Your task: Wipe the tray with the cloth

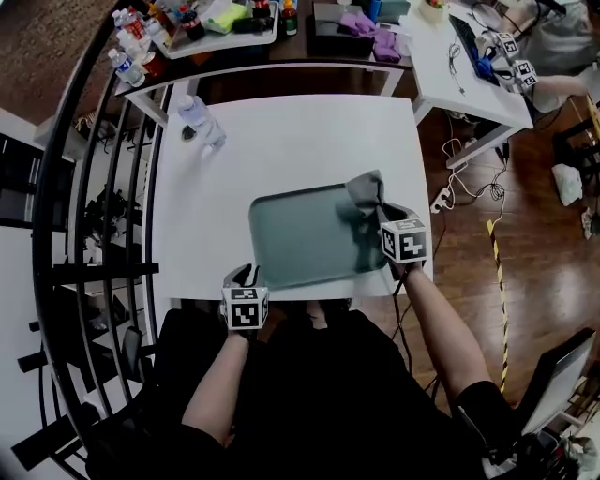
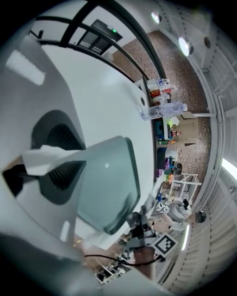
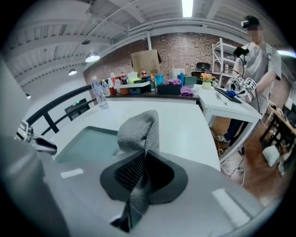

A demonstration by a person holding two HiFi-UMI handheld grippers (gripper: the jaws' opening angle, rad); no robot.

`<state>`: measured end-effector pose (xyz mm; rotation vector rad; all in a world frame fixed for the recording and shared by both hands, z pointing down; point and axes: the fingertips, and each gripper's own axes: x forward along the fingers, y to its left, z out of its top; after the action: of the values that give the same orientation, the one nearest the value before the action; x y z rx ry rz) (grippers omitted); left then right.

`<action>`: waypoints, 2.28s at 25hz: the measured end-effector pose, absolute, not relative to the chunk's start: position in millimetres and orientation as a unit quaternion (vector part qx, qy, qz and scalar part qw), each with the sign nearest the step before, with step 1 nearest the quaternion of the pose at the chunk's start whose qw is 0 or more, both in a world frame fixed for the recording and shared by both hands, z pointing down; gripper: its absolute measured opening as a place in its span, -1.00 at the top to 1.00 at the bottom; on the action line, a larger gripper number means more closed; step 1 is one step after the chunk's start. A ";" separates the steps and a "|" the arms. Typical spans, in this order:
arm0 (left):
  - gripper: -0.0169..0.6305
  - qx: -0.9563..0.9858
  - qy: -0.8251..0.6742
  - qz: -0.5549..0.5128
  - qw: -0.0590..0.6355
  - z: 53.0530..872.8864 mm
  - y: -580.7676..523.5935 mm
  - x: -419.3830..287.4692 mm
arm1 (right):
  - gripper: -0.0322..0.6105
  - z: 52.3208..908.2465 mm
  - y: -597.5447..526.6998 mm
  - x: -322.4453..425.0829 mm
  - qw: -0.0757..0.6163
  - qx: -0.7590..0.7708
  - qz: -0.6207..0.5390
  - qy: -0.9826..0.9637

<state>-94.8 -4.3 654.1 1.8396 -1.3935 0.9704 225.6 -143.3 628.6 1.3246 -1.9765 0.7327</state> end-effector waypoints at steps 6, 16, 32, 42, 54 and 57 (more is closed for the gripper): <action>0.80 0.710 -0.487 0.393 0.323 666.2 -3.9 -91.3 | 0.84 672.6 -153.1 199.0 0.419 0.516 0.286 -0.691; 0.89 0.738 -0.467 0.381 0.303 669.2 -2.8 -84.8 | 0.84 658.5 -143.0 28.8 0.426 0.400 0.250 -0.772; 0.88 0.760 -0.431 0.348 0.339 664.5 -1.0 -86.9 | 0.84 670.5 -113.1 80.0 0.448 0.427 0.266 -0.739; 0.88 0.729 -0.477 0.353 0.341 659.5 -8.2 -88.0 | 0.84 672.6 -114.9 250.3 0.425 0.503 0.272 -0.702; 0.88 0.747 -0.452 0.328 0.360 658.9 -6.4 -89.7 | 0.84 672.2 -107.3 201.4 0.428 0.498 0.277 -0.702; 0.88 0.751 -0.450 0.326 0.357 660.0 -6.6 -90.3 | 0.84 675.7 -99.9 165.3 0.416 0.481 0.299 -0.711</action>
<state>-90.3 -6.6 660.0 1.9385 -1.1622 0.8411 165.3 -99.9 675.7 1.2085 -1.7867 0.7502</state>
